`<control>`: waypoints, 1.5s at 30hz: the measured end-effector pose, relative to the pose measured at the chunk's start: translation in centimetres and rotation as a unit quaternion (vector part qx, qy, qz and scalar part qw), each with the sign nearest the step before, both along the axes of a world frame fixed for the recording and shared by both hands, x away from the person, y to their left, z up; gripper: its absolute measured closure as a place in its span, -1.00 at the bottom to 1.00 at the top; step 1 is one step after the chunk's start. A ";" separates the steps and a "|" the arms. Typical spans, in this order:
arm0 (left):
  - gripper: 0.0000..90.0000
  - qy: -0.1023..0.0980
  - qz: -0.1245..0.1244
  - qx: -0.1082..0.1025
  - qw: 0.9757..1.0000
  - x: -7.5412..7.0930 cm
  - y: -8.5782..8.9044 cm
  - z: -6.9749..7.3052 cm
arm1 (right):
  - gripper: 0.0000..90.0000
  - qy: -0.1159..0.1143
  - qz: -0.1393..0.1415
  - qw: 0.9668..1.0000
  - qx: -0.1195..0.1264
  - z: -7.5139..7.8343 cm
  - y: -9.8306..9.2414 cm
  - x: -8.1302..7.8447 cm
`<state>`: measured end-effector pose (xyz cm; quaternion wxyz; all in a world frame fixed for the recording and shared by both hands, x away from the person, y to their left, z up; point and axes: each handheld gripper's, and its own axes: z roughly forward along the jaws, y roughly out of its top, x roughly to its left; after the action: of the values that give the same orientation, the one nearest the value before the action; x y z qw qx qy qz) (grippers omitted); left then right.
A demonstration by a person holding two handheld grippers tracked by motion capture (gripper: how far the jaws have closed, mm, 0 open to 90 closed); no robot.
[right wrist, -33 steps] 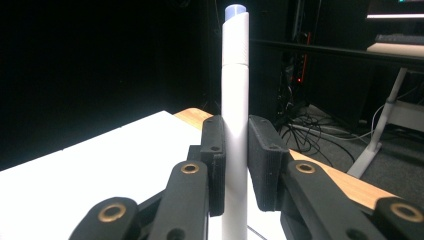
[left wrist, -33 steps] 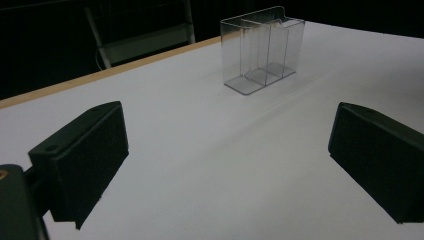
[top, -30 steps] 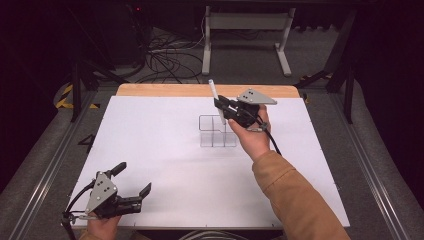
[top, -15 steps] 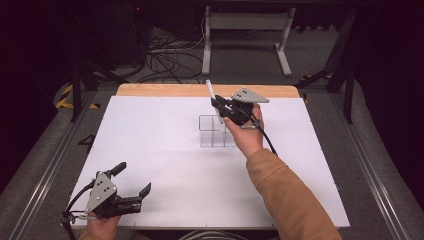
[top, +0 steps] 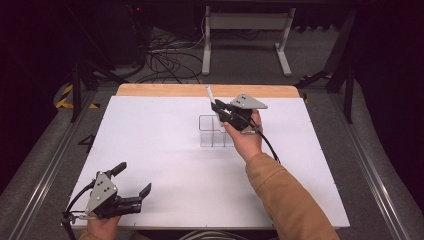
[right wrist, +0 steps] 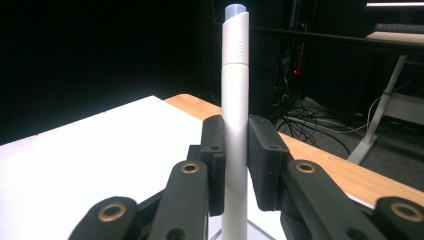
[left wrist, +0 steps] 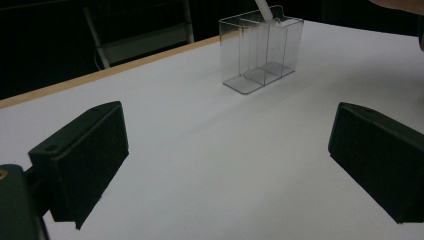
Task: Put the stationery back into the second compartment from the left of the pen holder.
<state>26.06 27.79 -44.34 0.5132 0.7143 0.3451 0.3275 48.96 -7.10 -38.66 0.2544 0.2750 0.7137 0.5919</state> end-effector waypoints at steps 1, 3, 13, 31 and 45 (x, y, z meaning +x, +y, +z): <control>-0.92 0.000 0.000 0.000 1.000 0.0 0.0 0.0 | 0.75 0.001 0.001 1.000 0.001 -0.2 -0.1 0.0; -0.92 -0.001 -0.001 0.001 1.000 0.0 0.0 0.0 | 0.75 0.004 0.000 1.000 0.002 -0.4 -0.1 0.0; -0.92 0.000 0.000 0.000 1.000 0.0 0.0 0.0 | 0.75 0.009 0.002 1.000 -0.001 -1.2 -0.2 0.0; -0.92 0.002 0.000 0.000 1.000 0.0 -0.1 0.0 | 0.75 0.027 0.011 0.999 -0.012 -2.5 -0.2 -0.5; -0.92 0.001 -0.001 0.001 1.000 0.1 -0.1 0.0 | 0.59 0.034 -0.006 0.999 -0.012 -2.5 -0.6 -0.6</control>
<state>26.16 27.65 -44.36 0.5122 0.7154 0.3449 0.3269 48.35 -7.71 -41.21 0.2368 0.2964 0.7270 0.5723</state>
